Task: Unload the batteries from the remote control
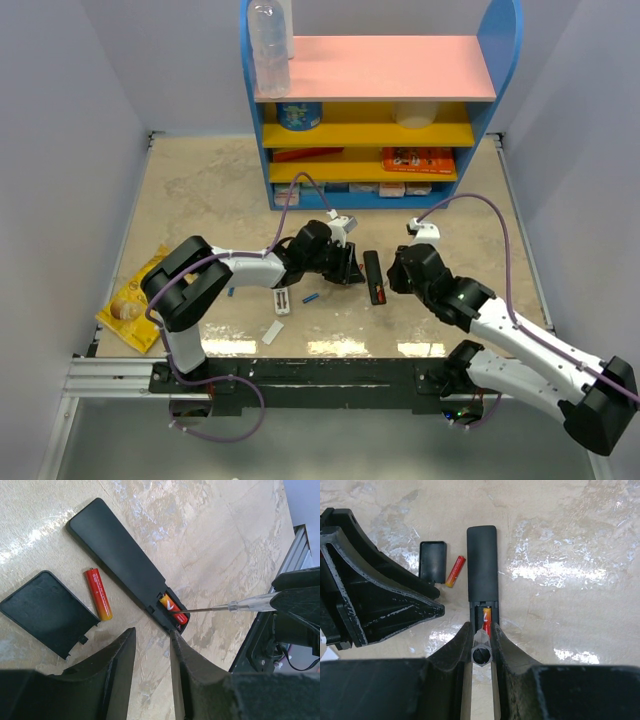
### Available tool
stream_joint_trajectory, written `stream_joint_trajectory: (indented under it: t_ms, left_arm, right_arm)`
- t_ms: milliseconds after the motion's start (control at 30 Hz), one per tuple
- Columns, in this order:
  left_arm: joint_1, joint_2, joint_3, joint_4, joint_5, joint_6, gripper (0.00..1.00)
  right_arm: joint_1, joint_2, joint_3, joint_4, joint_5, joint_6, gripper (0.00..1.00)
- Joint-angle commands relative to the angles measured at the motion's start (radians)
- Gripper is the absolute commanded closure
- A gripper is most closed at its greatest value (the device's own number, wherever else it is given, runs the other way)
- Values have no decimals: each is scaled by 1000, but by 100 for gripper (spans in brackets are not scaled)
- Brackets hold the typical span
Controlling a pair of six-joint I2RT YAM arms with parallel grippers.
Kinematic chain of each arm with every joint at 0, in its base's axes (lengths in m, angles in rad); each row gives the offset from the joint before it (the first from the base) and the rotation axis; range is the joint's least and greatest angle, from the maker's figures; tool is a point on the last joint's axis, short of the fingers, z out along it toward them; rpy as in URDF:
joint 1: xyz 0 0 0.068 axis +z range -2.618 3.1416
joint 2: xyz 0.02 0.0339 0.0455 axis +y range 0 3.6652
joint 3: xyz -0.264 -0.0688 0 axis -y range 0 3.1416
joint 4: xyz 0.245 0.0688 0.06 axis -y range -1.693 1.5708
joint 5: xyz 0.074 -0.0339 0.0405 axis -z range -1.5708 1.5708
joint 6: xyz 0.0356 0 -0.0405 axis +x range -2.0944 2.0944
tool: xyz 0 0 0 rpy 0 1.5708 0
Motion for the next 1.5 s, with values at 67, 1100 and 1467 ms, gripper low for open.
stream_joint_trajectory:
  t_ms: [67, 1100, 1467]
  left_arm:
    - [-5, -14, 10, 52, 12, -7, 62]
    - [-7, 0, 6, 43, 12, -1, 62]
    - [-5, 0, -20, 59, 19, -5, 62]
  right_arm:
    - [4, -32, 70, -17, 36, -30, 100]
    - [30, 118, 82, 0, -36, -92, 100]
    - [29, 20, 2, 63, -50, -20, 100]
